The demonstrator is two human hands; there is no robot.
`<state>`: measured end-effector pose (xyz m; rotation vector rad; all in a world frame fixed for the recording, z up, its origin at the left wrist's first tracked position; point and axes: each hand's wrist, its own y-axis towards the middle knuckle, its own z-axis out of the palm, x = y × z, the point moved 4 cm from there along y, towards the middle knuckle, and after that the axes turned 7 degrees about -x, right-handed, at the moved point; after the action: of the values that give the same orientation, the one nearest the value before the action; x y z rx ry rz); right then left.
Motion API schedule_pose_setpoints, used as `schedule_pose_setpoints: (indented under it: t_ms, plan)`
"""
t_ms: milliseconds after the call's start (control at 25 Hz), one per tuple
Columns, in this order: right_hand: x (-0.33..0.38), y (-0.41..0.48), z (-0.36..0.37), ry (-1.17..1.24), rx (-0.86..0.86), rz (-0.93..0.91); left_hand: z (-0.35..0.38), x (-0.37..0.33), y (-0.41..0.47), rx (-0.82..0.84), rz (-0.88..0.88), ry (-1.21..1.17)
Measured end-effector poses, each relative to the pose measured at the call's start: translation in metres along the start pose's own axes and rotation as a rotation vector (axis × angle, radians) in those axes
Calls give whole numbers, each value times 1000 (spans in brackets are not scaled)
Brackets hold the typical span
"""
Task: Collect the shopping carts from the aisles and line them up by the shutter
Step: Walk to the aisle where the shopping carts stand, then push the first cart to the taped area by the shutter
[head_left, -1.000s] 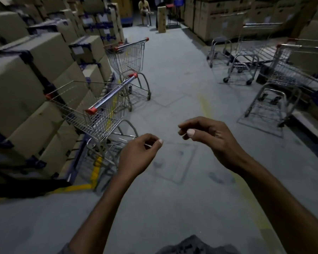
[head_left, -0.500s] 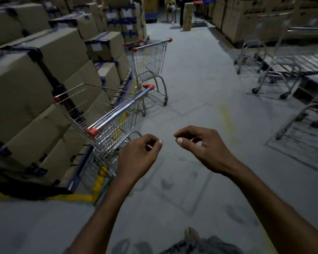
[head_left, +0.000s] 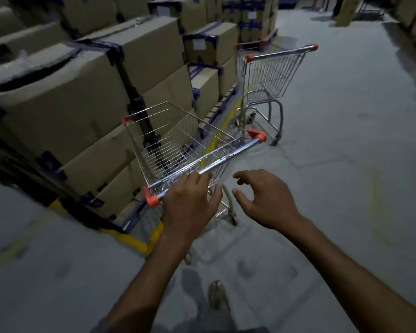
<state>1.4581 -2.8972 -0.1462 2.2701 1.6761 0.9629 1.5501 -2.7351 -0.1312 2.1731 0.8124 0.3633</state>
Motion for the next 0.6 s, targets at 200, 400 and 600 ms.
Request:
schedule_pose_setpoints:
  t_ms: [200,400,600]
  plan:
    - [-15,81,60,-117,-8,-150,122,62,19,464,-221,-219]
    - [-45,133,124,-269,258,-194,186,81,20,612,-251,-259]
    - [-82,124,177,-357,444,-221,207,73,11,597,-212,-38]
